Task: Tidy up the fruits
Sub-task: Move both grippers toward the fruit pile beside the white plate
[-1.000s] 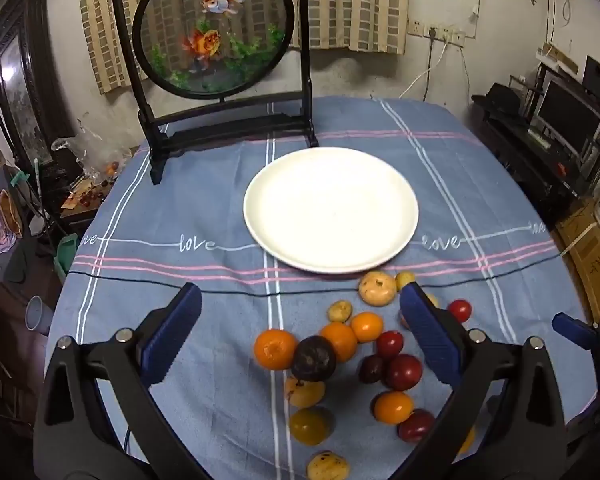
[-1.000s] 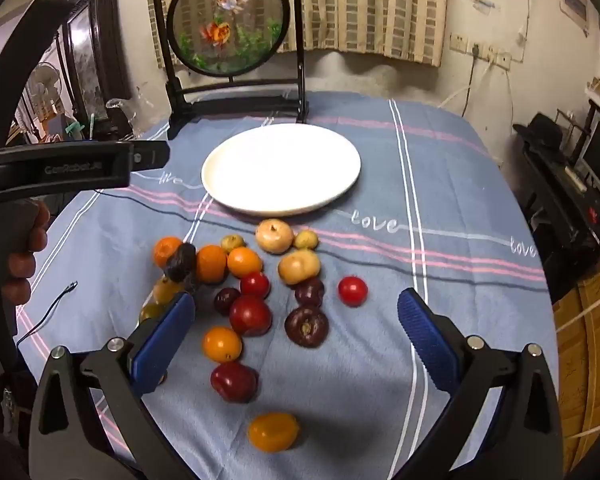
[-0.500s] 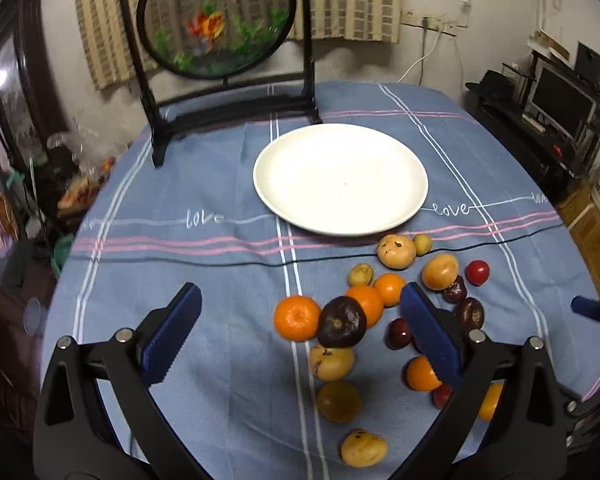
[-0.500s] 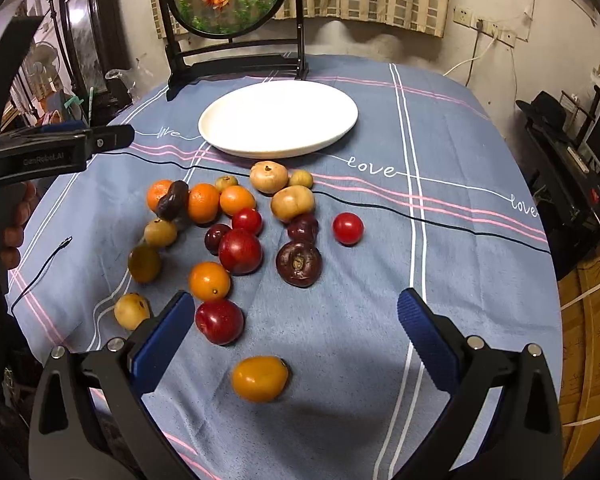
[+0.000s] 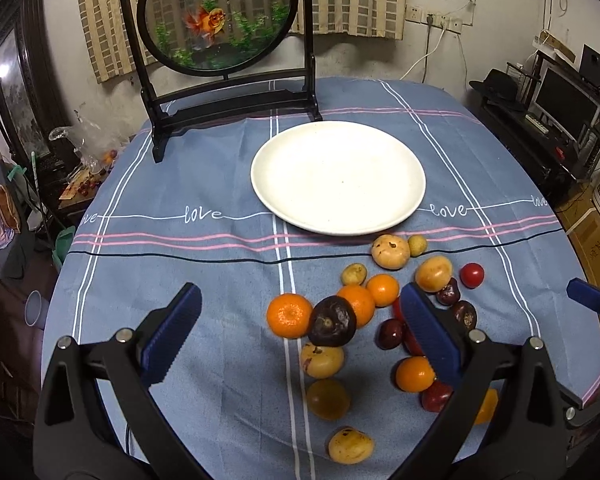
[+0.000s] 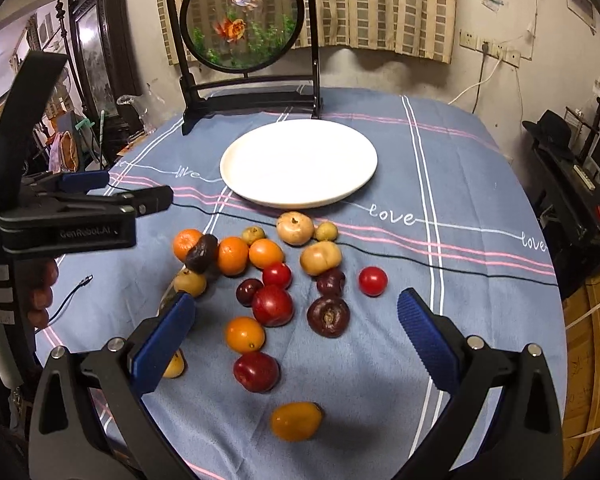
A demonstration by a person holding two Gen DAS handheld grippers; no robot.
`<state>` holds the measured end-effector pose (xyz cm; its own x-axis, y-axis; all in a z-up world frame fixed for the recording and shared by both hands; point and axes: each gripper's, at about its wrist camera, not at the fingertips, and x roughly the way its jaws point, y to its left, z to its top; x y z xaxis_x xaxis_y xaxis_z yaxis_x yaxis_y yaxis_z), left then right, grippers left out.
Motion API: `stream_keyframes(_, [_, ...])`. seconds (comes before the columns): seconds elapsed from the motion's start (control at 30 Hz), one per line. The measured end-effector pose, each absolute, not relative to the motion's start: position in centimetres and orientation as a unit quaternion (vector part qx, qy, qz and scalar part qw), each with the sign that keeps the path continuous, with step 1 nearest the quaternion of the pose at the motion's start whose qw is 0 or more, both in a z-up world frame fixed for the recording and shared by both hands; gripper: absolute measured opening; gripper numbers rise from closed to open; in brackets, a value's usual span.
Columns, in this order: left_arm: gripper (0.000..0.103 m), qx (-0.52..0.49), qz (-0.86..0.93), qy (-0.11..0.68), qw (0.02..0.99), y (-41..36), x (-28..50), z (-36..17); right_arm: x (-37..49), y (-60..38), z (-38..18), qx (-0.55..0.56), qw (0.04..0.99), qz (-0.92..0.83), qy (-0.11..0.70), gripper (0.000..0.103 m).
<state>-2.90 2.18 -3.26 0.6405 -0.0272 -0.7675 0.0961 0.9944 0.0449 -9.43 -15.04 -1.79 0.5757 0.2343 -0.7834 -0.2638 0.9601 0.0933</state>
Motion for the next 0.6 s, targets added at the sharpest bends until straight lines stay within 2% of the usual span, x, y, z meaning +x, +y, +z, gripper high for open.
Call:
stream_keyframes(0.2, [0.101,0.068,-0.056,0.425,0.901,2.2,-4.2,-4.3,-10.7,-15.6,-3.4,-0.039,0.871,0.151,0.465,0.102])
stream_keyframes(0.33, [0.101,0.111,-0.096,0.455,0.879,2.3,-6.4,-7.3,-12.4,-16.6,-6.2,-0.057,0.847,0.159,0.505,0.102])
stream_keyframes(0.6, [0.101,0.105,-0.153,0.504,0.844,1.3,-9.9,-12.0,-13.3,-16.8,-10.7,-0.039,0.817,0.147,0.556,0.100])
